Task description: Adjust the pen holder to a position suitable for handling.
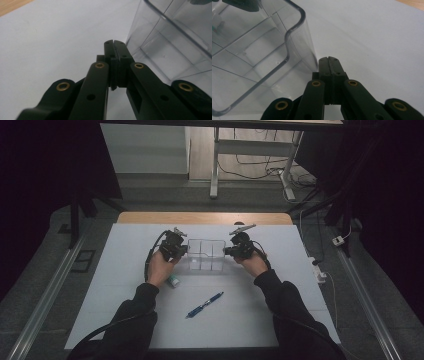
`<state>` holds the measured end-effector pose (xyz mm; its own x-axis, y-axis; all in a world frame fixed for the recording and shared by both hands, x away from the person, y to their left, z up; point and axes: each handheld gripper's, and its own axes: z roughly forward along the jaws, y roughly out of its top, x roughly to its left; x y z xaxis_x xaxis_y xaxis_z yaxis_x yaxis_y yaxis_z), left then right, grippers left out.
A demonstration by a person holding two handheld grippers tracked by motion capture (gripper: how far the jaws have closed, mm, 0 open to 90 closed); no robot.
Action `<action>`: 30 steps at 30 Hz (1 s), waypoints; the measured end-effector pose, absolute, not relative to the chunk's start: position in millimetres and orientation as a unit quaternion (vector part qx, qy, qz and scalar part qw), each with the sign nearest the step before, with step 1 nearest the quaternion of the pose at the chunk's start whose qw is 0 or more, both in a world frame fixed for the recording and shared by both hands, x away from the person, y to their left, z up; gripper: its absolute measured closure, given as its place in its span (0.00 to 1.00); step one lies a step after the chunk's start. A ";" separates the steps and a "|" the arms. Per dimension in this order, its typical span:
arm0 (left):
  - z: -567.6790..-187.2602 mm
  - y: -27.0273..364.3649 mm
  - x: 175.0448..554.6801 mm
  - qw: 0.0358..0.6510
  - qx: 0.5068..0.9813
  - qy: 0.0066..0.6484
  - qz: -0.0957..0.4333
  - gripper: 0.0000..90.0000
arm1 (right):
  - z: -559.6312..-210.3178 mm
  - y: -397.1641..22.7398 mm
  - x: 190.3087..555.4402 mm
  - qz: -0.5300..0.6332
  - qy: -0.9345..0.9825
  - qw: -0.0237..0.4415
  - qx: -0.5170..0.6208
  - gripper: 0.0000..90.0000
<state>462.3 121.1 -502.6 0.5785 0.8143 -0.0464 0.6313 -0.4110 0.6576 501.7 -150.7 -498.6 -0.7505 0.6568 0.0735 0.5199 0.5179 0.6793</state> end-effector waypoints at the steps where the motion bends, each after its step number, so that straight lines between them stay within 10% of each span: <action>1: -502.5 121.5 461.1 0.321 0.829 0.435 0.141 0.98 | -498.8 -150.4 501.0 0.355 0.866 0.096 0.339 1.00; 30: -499.7 127.0 447.6 0.325 0.824 0.442 0.143 0.88 | -497.5 -146.8 489.7 0.340 0.872 0.121 0.330 0.93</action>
<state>447.6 127.0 -499.7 0.5687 0.8210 -0.0509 0.6349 -0.3988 0.6617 489.7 -146.8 -497.5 -0.7527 0.6583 0.0133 0.4941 0.5514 0.6722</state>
